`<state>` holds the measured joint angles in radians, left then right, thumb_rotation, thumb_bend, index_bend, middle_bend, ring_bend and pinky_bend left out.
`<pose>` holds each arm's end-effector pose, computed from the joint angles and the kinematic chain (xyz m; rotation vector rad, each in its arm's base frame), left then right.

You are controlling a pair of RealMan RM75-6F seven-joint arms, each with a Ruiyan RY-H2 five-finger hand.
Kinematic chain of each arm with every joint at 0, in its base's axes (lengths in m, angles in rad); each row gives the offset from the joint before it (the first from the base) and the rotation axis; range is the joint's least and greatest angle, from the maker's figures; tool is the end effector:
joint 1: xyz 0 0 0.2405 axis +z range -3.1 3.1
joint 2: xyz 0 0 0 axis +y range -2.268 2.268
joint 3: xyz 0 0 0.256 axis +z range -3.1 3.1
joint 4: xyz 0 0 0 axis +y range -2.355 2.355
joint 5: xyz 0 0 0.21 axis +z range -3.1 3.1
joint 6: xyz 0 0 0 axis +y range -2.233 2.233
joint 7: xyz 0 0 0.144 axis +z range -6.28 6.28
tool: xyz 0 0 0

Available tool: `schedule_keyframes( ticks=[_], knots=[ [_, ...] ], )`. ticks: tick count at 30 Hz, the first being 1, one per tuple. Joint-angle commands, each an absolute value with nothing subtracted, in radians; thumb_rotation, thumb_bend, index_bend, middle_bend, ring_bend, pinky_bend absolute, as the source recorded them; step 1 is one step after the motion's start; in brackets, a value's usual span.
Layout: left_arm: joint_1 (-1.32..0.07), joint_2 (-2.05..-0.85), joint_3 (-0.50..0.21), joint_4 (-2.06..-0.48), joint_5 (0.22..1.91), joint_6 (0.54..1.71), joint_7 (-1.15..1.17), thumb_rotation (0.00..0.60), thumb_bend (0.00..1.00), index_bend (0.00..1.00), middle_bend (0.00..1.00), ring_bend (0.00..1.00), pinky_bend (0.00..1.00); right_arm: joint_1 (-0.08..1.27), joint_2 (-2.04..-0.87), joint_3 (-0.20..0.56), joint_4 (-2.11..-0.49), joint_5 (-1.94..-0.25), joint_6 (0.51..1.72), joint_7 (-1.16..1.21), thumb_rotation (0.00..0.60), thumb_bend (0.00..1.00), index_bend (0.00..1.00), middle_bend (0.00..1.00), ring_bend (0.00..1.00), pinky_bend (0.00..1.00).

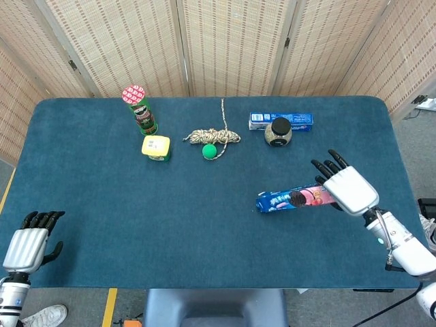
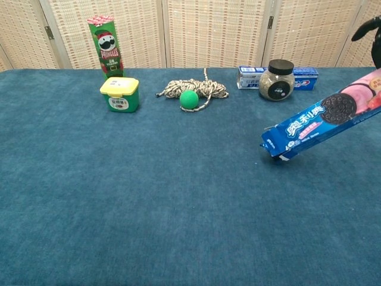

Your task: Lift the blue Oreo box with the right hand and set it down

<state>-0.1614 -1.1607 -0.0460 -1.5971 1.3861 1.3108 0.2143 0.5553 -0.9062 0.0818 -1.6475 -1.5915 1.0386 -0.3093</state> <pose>-0.3200 0.2021 0.1291 -1.5036 -0.8921 -0.6647 -0.2197 -0.3089 0.1701 1.9828 -0.3046 0.6071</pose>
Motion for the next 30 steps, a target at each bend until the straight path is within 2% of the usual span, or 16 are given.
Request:
schedule_keyframes(
  ticks=[1,9,13,21,26,30],
  knots=[
    [-0.171,-1.160,-0.051,-1.594,1.372,1.301,0.214,0.600,0.40,0.19,0.22,0.20,0.15,0.585,-0.844,0.123,-1.740,-1.522,0.993,-0.396,0.600,0.21,0.62,0.17,0.21,0.08],
    [-0.184,-1.179,-0.053,-1.587,1.339,1.282,0.257,0.600,0.40,0.19,0.22,0.20,0.15,0.586,-0.706,0.164,-1.893,-1.409,0.976,-0.439,0.600,0.21,0.65,0.17,0.18,0.08],
    [-0.186,-1.193,-0.057,-1.587,1.325,1.288,0.286,0.600,0.40,0.18,0.22,0.20,0.15,0.567,-0.629,0.175,-1.985,-1.349,0.981,-0.424,0.600,0.21,0.65,0.13,0.15,0.08],
    [-0.199,-1.217,-0.058,-1.585,1.289,1.271,0.341,0.600,0.40,0.18,0.22,0.21,0.15,0.518,-0.483,0.184,-2.109,-1.340,1.025,-0.377,0.600,0.21,0.65,0.13,0.13,0.07],
    [-0.203,-1.222,-0.052,-1.588,1.285,1.268,0.358,0.600,0.40,0.18,0.22,0.21,0.15,0.491,-0.456,0.183,-2.132,-1.369,1.052,-0.331,0.600,0.21,0.65,0.13,0.13,0.07],
    [-0.202,-1.219,-0.050,-1.591,1.286,1.273,0.356,0.600,0.40,0.18,0.22,0.21,0.15,0.450,-0.528,0.164,-2.090,-1.462,1.104,-0.193,0.600,0.21,0.65,0.13,0.13,0.07]
  ],
)
